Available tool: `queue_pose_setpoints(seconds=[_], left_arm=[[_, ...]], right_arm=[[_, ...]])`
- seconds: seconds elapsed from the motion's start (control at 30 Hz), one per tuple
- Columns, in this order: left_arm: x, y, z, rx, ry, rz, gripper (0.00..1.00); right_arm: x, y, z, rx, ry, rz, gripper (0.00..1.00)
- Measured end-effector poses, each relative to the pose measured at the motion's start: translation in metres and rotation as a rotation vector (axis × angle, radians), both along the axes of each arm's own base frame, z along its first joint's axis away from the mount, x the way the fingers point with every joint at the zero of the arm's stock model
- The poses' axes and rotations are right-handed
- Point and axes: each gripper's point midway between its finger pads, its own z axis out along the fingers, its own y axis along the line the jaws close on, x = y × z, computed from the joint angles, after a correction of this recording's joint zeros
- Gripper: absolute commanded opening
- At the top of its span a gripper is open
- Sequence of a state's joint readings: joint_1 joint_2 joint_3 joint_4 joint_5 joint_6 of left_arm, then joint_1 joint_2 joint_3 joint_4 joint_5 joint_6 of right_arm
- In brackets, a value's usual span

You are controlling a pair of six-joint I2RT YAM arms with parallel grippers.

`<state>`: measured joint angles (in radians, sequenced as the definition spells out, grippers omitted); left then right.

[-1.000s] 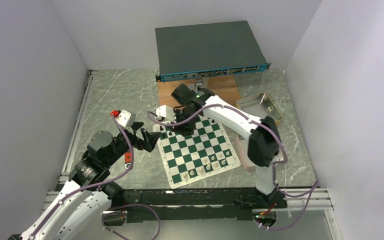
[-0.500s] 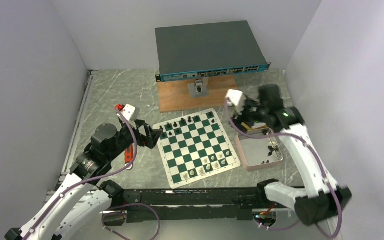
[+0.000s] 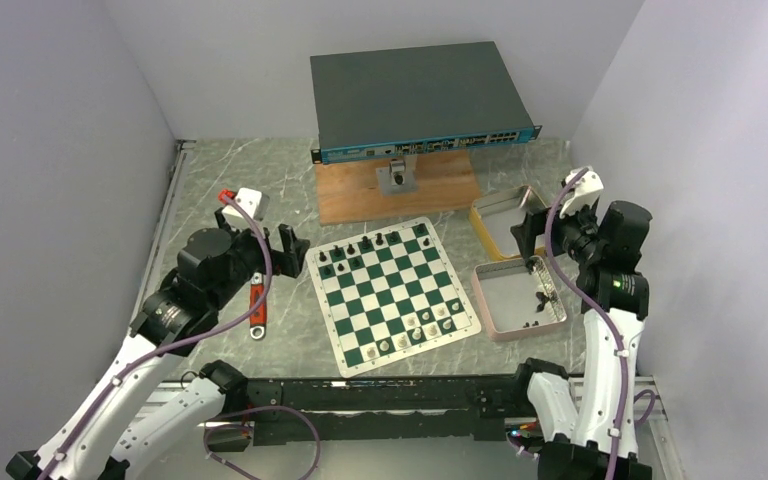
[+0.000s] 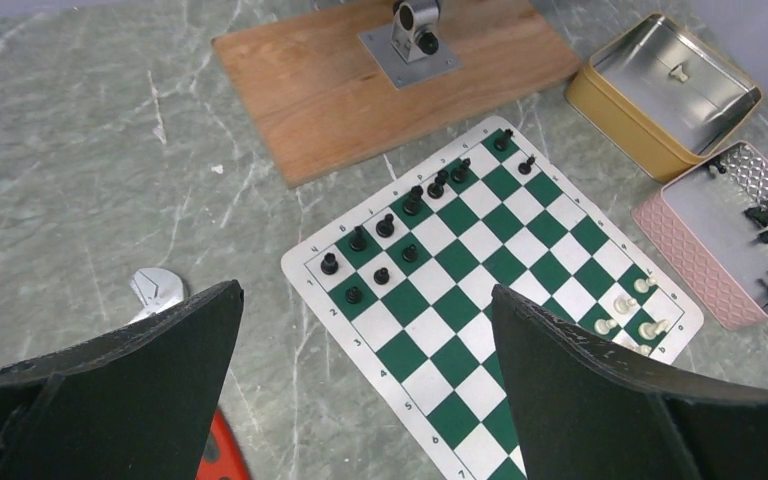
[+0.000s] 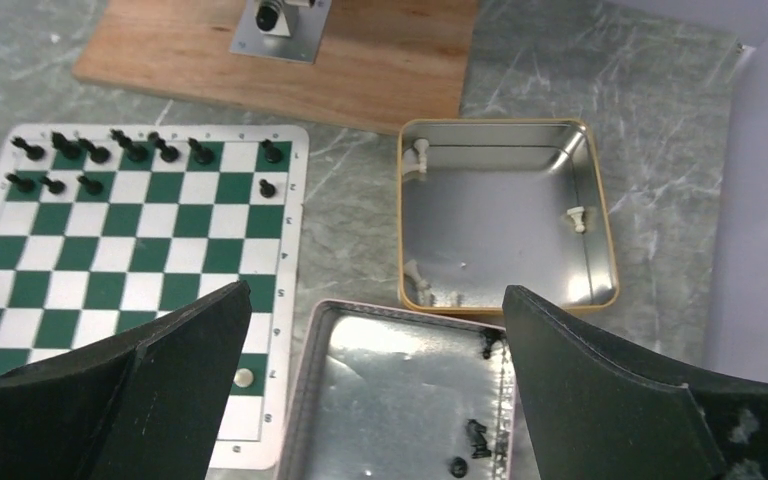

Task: Set up the chess pieces on the board

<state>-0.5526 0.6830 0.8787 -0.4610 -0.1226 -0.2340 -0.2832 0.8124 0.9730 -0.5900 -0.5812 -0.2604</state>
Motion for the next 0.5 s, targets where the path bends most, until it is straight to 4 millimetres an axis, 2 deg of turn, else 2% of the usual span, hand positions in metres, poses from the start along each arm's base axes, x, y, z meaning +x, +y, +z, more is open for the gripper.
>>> queue_pose_setpoints(seconds=[0.1,0.23,0.5], left_arm=[[-0.001,0.005,0.01,0.007,-0.021,0.015,1.0],[-0.002,0.008,0.012,0.014,-0.022,0.023,1.0],[0.004,0.003,0.002,0.033,0.02,0.017,1.0]], right_arm=[[-0.003,0.002,0.005,0.04,-0.004,-0.025,1.0],[-0.009,0.0,0.015,0.067,-0.031,-0.072,1.0],[-0.005,-0.025,0.032,0.15,-0.078,-0.296,1.0]])
